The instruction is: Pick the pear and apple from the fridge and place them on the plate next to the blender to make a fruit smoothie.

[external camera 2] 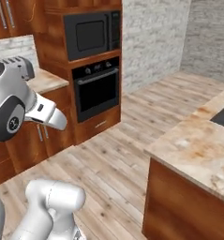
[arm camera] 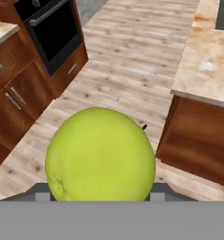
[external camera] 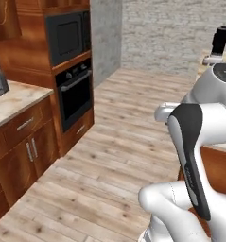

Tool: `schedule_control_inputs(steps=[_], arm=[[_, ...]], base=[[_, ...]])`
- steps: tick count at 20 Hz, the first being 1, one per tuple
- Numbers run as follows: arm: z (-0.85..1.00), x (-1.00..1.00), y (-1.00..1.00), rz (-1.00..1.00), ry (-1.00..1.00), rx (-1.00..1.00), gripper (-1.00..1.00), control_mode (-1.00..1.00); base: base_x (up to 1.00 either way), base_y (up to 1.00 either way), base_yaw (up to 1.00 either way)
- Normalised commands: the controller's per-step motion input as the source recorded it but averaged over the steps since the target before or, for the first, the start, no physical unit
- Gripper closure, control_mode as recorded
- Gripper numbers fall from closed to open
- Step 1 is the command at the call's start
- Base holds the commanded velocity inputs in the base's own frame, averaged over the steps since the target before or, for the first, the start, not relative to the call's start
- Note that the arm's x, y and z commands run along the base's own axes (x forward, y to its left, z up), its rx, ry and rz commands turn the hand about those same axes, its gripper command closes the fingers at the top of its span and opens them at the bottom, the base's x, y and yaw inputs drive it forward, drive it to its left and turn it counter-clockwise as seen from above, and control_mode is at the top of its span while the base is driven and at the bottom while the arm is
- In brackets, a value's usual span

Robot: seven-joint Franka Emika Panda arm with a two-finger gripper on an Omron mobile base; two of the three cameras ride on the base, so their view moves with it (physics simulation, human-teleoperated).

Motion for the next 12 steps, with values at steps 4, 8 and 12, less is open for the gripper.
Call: schedule_control_inputs(steps=[4,8,12], arm=[[0.0,0.0,0.0,0.0,0.0,0.0,1.0,1.0],[0.0,0.0,0.0,0.0,0.0,0.0,1.0,1.0],[0.0,0.0,0.0,0.0,0.0,0.0,1.0,1.0]], base=[[1.0,0.31,-0.32],[1.0,0.68,-0.32],[1.0,0.59,-0.31]])
